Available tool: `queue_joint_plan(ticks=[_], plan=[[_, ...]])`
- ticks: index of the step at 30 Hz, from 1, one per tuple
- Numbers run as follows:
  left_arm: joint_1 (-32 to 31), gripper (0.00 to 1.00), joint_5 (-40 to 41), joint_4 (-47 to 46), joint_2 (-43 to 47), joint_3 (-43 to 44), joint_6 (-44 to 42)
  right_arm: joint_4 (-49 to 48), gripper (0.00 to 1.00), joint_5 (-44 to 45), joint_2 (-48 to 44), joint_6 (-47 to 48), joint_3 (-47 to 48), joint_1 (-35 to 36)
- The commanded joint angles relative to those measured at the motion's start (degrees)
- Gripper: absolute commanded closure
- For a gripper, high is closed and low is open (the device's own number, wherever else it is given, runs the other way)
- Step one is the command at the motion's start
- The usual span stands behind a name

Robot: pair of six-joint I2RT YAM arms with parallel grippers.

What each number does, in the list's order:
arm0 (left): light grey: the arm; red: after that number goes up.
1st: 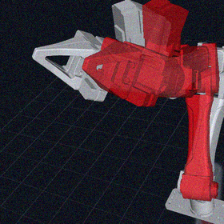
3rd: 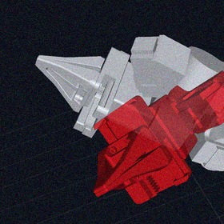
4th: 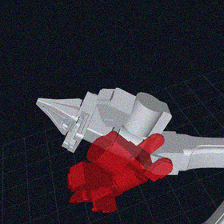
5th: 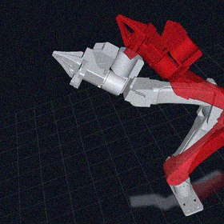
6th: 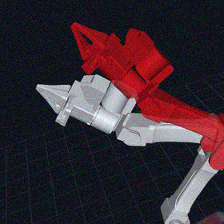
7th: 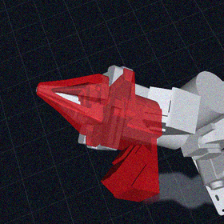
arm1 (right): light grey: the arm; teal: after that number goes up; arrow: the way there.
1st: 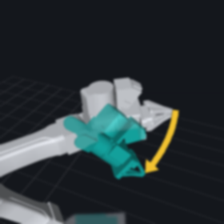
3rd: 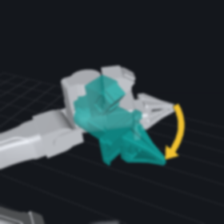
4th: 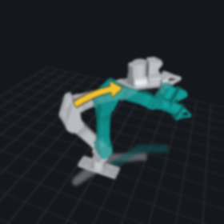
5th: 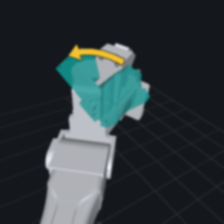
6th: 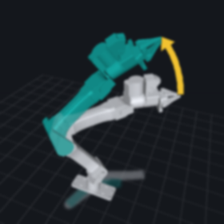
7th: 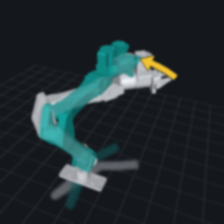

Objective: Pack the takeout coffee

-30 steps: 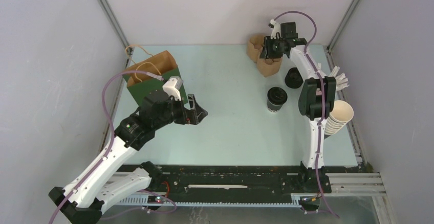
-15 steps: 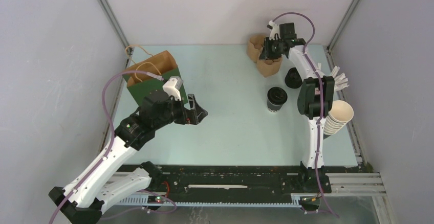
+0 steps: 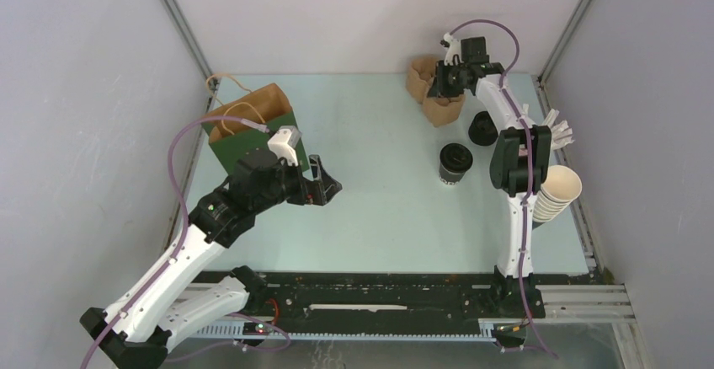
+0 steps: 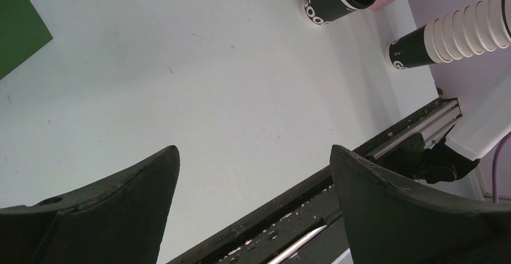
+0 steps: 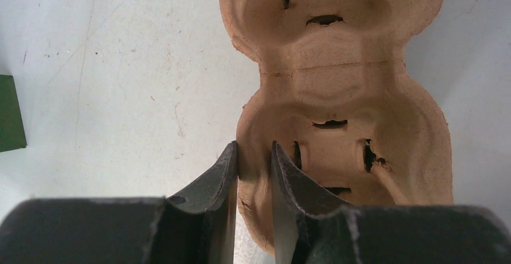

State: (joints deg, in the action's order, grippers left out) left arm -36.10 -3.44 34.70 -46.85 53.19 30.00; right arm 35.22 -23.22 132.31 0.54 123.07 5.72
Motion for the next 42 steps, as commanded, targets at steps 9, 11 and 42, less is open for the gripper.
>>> queue_joint_plan(ticks=[9,11,42], plan=[[-0.20,0.00,-0.60,-1.82,0.95,-1.71,0.20,1.18,1.00,19.95,-9.03,7.10,1.73,5.47],[-0.20,0.00,-0.58,-1.83,1.05,-1.78,0.19,1.06,1.00,22.78,-9.04,8.65,1.91,6.64],[-0.20,0.00,-0.41,-1.78,2.51,-2.40,0.54,3.47,0.66,34.61,-5.82,7.95,3.74,9.25]])
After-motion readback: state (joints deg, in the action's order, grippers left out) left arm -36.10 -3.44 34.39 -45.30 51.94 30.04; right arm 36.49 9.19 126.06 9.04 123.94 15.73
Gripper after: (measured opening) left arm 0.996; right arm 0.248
